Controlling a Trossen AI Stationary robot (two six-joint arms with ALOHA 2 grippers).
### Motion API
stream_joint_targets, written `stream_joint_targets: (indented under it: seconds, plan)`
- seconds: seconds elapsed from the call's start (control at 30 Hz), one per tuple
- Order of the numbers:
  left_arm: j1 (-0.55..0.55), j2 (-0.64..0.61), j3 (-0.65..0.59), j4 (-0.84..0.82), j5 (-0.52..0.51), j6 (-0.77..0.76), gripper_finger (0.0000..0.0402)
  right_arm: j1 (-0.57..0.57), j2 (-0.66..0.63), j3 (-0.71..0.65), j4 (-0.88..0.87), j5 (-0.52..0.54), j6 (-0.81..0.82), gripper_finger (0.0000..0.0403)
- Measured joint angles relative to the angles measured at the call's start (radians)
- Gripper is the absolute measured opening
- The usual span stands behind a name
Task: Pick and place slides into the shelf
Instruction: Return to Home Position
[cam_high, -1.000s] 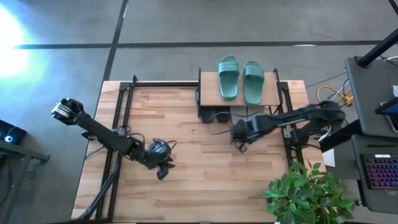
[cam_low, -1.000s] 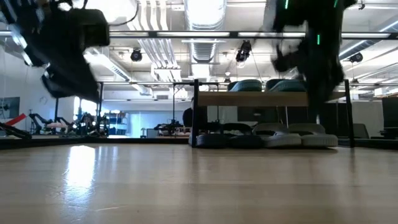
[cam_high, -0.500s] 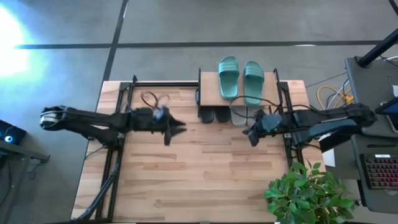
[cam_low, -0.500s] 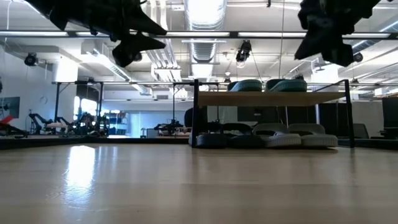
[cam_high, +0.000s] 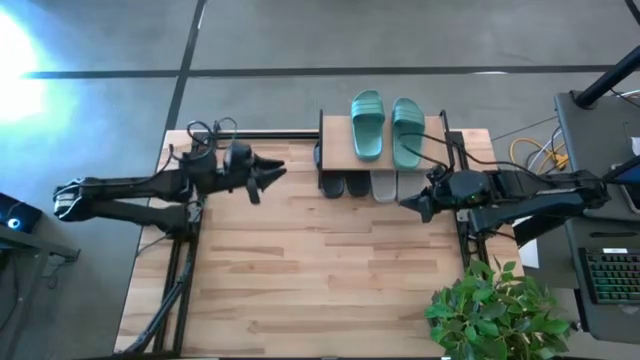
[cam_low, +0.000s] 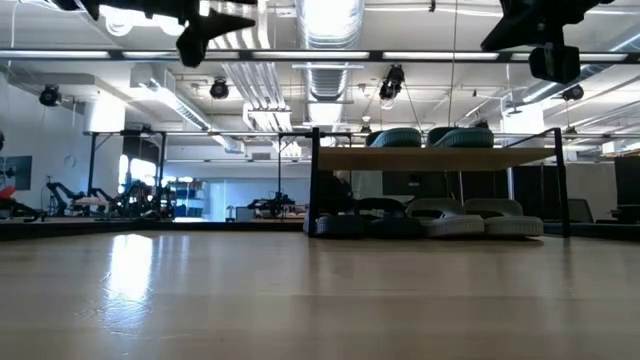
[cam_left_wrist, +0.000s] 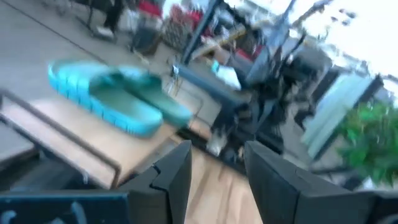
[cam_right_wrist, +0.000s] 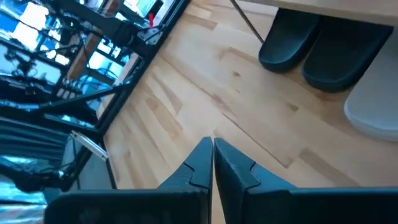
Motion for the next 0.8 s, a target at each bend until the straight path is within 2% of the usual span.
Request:
stream_joint_targets:
  seconds: [0.27, 0.57, 0.8]
  plan:
    - [-0.001, -0.006, 0.001, 0.172, -0.036, 0.0, 0.0134, 0.0, 0.02, -0.001, 0.003, 0.0, 0.068, 0.0009]
    - [-0.002, 0.02, -0.003, 0.175, -0.029, 0.0, 0.0134, 0.001, 0.037, -0.001, 0.001, 0.0, 0.061, 0.0009]
    - [-0.002, 0.093, -0.024, 0.174, -0.027, 0.0, 0.0134, 0.001, 0.042, -0.001, 0.001, 0.0, 0.061, 0.0009]
